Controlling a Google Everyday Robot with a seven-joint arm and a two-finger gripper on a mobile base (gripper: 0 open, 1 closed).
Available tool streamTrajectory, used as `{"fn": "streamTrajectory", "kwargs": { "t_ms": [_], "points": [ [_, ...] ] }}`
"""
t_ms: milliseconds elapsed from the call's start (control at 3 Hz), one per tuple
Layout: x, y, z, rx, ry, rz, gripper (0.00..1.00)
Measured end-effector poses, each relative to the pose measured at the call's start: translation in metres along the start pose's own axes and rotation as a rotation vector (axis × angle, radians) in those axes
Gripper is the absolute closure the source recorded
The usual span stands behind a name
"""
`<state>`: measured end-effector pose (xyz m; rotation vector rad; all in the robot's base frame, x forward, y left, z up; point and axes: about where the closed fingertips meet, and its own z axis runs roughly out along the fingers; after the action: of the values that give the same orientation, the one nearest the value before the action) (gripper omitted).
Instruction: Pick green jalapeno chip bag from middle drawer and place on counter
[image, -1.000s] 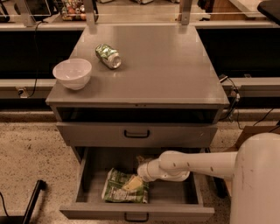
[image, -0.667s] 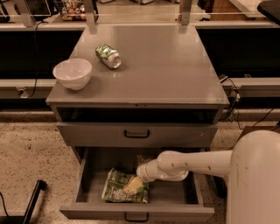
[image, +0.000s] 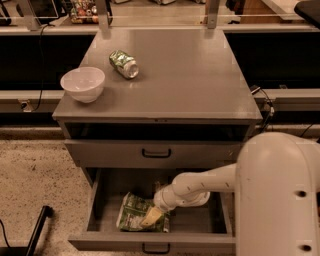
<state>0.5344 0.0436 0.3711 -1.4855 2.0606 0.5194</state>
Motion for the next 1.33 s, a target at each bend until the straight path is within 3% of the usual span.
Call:
{"fn": "streamTrajectory", "kwargs": {
  "t_ms": [333,667,1333],
  "points": [
    [0.0106,0.0092,0.0085,-0.041,0.037,-0.013,0.18],
    [0.0158,0.0146,0.0141,-0.087,0.009,0.007,0.41],
    [0.0138,0.0163,0.0133,-0.107,-0.018,0.021,0.88]
  ]
}}
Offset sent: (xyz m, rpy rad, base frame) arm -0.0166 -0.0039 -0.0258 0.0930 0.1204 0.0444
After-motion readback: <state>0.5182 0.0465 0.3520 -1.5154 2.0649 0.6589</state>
